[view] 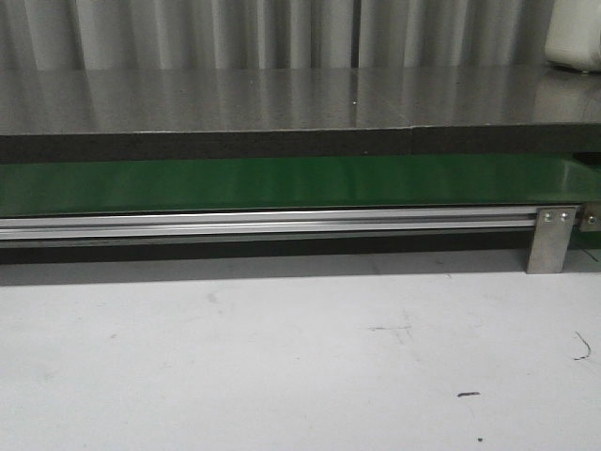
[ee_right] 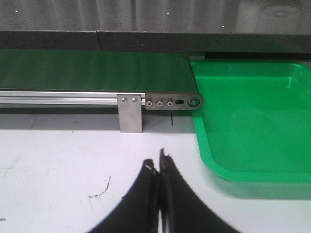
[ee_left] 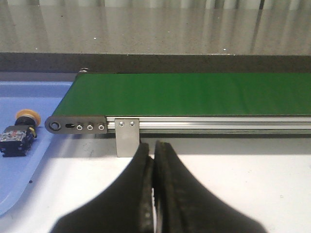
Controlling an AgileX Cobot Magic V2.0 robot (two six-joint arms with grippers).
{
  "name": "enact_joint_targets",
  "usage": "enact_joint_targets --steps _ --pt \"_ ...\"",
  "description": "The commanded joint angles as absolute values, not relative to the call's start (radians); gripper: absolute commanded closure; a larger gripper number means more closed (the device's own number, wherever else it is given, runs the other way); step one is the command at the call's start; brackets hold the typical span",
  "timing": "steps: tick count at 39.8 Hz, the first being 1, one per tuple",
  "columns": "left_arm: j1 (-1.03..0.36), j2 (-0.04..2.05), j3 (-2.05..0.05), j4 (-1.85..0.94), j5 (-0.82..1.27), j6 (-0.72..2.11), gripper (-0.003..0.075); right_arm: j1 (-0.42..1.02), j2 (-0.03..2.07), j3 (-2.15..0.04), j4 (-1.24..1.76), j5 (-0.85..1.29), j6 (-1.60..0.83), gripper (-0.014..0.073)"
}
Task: Move button from left to right
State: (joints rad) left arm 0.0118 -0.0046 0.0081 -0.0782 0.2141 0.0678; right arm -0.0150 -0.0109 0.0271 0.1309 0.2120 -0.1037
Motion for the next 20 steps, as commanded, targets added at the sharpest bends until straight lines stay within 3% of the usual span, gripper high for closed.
enact_joint_targets --steps 1,20 --pt "0.013 -0.022 0.037 -0.088 0.128 0.061 0.0741 -0.022 -0.027 0.019 0.133 0.125 -0.115 0.0664" --pt "0.013 -0.022 0.037 -0.007 -0.009 0.073 0.0741 -0.022 -0.027 0.018 0.133 0.117 -0.115 0.0664"
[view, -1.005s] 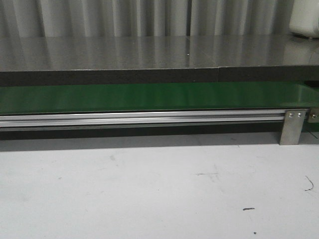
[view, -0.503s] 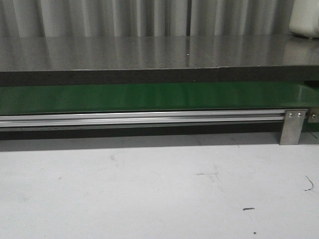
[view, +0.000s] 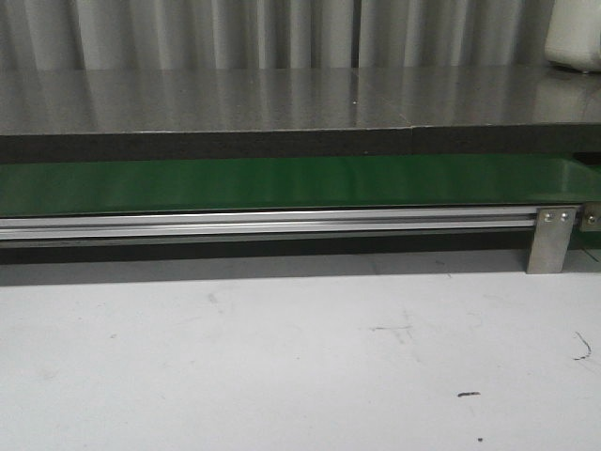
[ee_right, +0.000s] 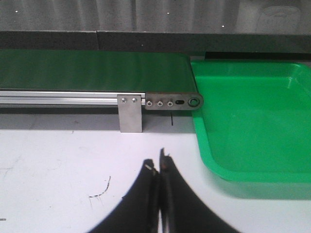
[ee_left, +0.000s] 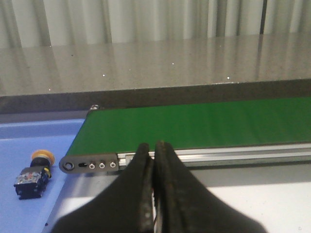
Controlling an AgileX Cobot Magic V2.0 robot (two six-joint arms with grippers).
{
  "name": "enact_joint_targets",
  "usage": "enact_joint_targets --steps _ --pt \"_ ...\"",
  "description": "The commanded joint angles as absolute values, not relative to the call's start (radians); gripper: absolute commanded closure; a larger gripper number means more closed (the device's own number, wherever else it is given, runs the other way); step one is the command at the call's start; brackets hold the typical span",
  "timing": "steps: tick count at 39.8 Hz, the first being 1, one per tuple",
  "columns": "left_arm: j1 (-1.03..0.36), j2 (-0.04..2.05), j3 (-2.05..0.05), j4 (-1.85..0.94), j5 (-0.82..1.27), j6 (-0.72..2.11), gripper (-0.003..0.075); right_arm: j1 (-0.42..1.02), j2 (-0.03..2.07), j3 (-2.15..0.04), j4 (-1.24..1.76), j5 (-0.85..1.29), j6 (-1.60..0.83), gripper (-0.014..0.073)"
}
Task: Move button from left to right
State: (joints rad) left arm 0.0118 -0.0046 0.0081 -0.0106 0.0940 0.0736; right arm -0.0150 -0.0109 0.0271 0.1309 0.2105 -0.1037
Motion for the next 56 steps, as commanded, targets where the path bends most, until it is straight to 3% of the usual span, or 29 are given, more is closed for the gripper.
enact_joint_targets --steps 1,8,16,23,32,45,47,51,56 --pt "0.013 -0.022 0.037 -0.007 -0.009 0.073 0.0741 -0.022 -0.027 0.018 0.133 0.112 -0.115 0.0664" --pt "0.013 -0.022 0.037 -0.007 -0.044 0.073 0.0741 -0.022 -0.027 0.018 0.134 0.042 -0.115 0.0664" --pt "0.013 -0.022 -0.015 -0.145 -0.221 0.069 0.0741 -0.022 -0.027 -0.094 0.135 0.024 -0.115 0.0663" --pt "0.013 0.045 -0.228 -0.132 -0.101 0.073 0.0741 -0.022 0.047 -0.330 0.134 0.146 -0.115 0.0661" --pt "0.013 0.297 -0.477 -0.065 0.188 0.073 0.0741 -0.022 0.356 -0.637 0.158 0.386 -0.115 0.0661" --pt "0.013 0.373 -0.507 -0.056 0.232 0.073 0.0736 -0.022 0.413 -0.677 0.158 0.409 -0.115 0.0646" --pt "0.013 0.373 -0.507 -0.047 0.230 0.073 0.0699 -0.022 0.413 -0.677 0.158 0.408 -0.115 0.0601" --pt "0.013 0.373 -0.507 -0.033 0.232 0.073 0.0519 -0.022 0.413 -0.677 0.158 0.408 -0.115 0.0402" --pt "0.013 0.373 -0.507 -0.033 0.232 0.073 0.0148 -0.022 0.413 -0.677 0.158 0.408 -0.115 0.0106"
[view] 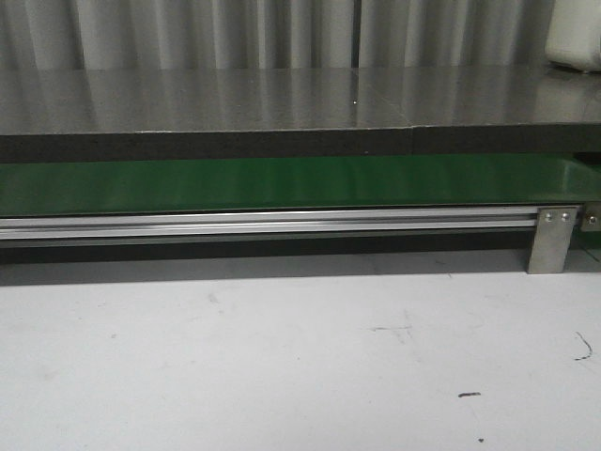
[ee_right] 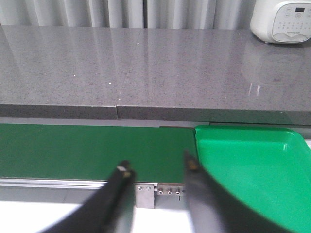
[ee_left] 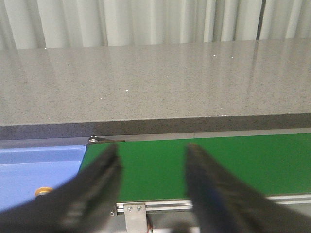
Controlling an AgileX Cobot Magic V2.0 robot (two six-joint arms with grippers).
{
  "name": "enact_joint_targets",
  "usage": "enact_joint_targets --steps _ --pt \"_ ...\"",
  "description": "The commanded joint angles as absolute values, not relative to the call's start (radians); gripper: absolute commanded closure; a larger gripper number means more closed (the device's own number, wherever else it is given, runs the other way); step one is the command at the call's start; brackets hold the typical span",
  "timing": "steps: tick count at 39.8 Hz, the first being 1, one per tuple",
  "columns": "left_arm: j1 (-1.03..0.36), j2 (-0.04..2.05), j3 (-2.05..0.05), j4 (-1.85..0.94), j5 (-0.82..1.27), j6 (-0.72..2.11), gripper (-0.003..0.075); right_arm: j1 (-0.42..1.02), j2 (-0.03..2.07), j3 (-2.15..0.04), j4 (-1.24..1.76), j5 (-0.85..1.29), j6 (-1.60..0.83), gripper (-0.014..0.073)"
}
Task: Move button from left to right
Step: 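Lower the open left gripper around the yellow-capped push button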
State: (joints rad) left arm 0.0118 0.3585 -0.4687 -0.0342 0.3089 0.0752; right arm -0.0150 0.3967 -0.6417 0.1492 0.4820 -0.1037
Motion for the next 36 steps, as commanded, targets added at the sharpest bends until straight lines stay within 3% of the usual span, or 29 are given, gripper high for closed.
enact_joint_targets --steps 1,3,6,15,21,36 --pt "0.013 0.373 -0.507 -0.033 0.230 0.073 0.0106 -0.022 0.413 -0.677 0.158 0.408 -0.115 0.0069" --pt "0.013 0.373 -0.507 -0.033 0.228 0.073 0.0027 -0.022 0.413 -0.677 0.158 0.409 -0.115 -0.0012" --pt "0.013 0.373 -0.507 -0.033 0.215 0.073 0.0033 -0.022 0.413 -0.677 0.158 0.409 -0.115 -0.0072" --pt "0.013 0.373 -0.507 -0.035 0.199 0.073 0.0101 -0.022 0.413 -0.677 0.158 0.408 -0.115 -0.0067" --pt "0.014 0.427 -0.523 -0.033 0.236 0.073 0.0104 -0.022 0.413 -0.677 0.158 0.408 -0.115 -0.0067" --pt "0.158 0.941 -0.835 -0.033 0.427 0.073 0.0104 -0.022 0.413 -0.677 0.158 0.408 -0.115 -0.0067"
